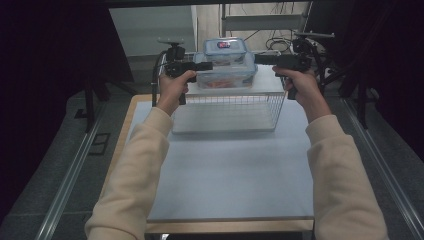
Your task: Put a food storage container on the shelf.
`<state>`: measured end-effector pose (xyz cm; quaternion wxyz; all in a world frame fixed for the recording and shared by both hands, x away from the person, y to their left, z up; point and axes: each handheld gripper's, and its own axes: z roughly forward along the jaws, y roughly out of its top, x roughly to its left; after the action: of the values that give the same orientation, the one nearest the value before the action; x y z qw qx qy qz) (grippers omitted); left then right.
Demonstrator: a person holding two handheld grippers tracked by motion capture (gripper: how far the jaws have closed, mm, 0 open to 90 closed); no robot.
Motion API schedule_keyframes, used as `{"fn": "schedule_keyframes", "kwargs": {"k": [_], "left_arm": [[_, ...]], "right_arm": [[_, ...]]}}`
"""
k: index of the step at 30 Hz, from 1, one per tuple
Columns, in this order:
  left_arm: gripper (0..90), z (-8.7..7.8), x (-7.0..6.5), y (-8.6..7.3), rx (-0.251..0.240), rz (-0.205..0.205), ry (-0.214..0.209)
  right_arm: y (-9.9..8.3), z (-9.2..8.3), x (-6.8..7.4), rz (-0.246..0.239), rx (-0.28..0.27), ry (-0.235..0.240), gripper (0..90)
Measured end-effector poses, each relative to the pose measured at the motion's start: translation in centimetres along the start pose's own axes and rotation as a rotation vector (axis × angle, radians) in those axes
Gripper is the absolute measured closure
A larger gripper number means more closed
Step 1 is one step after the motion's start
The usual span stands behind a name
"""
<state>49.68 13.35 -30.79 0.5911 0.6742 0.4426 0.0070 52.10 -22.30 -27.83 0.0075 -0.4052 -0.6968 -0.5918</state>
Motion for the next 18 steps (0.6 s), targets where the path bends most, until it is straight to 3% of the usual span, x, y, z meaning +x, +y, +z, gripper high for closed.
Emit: {"fn": "schedule_keyframes", "kwargs": {"k": [9,18], "left_arm": [[89.8,-2.8,-0.5,-1.5,-0.014,0.02,0.0],[89.7,-6.1,-1.5,-5.0,-0.038,0.025,-0.02]], "right_arm": [[-1.2,-1.0,0.1,0.001,-0.003,0.012,40.5],[-3.8,-2.7,0.7,-0.015,-0.022,0.043,40.4]]}}
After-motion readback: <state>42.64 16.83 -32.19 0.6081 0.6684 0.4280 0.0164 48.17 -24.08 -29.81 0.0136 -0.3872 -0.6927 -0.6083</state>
